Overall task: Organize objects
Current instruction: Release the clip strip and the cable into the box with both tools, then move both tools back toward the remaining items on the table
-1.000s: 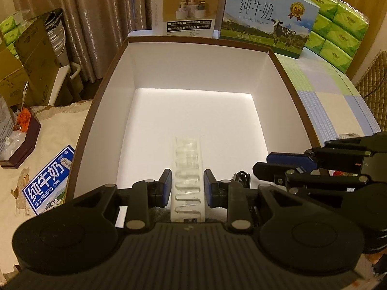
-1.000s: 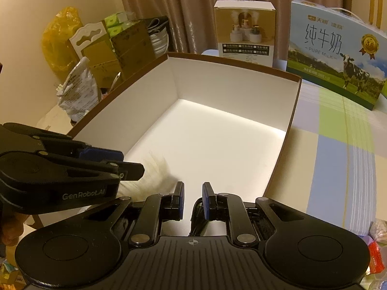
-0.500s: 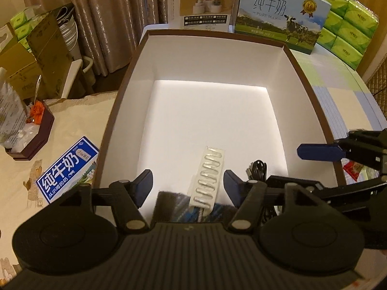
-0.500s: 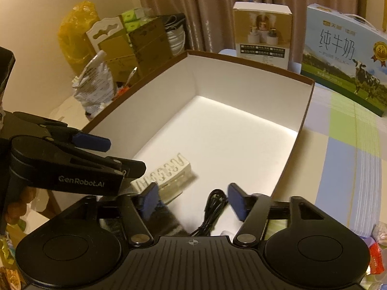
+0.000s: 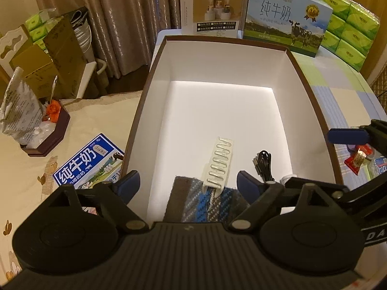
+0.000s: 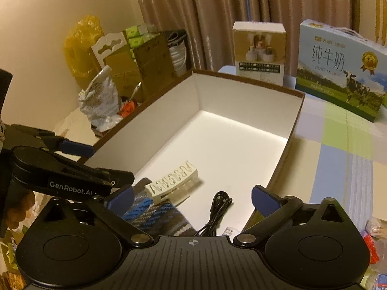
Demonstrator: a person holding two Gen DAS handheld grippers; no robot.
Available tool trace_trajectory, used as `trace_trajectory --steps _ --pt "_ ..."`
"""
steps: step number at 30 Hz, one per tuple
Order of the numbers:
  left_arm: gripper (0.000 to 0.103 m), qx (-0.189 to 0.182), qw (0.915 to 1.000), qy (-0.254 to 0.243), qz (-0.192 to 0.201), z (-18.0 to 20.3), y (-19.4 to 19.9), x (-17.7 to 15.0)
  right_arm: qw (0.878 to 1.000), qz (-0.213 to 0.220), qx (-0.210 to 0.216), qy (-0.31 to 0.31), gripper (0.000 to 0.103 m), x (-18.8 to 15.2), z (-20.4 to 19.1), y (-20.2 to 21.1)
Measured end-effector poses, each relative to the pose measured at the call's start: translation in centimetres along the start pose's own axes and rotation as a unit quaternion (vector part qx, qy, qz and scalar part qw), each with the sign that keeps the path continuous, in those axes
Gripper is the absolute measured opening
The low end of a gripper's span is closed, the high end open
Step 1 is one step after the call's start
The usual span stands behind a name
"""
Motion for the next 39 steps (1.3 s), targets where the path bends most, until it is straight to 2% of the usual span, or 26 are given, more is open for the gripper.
trace_trajectory --steps 18,39 --pt "0.088 -0.001 0.9999 0.006 0.016 1.4 3.3 -3.6 0.999 0.019 0.012 -0.028 0.101 -3.5 -0.4 4.2" --pt "0.088 -0.009 0.9998 -0.008 0.016 6.9 5.4 -7.4 0.998 0.021 0.024 -0.06 0.101 -8.8 1.8 8.6"
Point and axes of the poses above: each gripper's, at about its wrist camera, not at the fingertips, and y roughly against the way its jaws point, z to its right, x to its top, the point moved 8 cm from there along -y, roughly the way its jaws point, and after that the axes turned 14 degrees about -z, right-handed, at the moved point
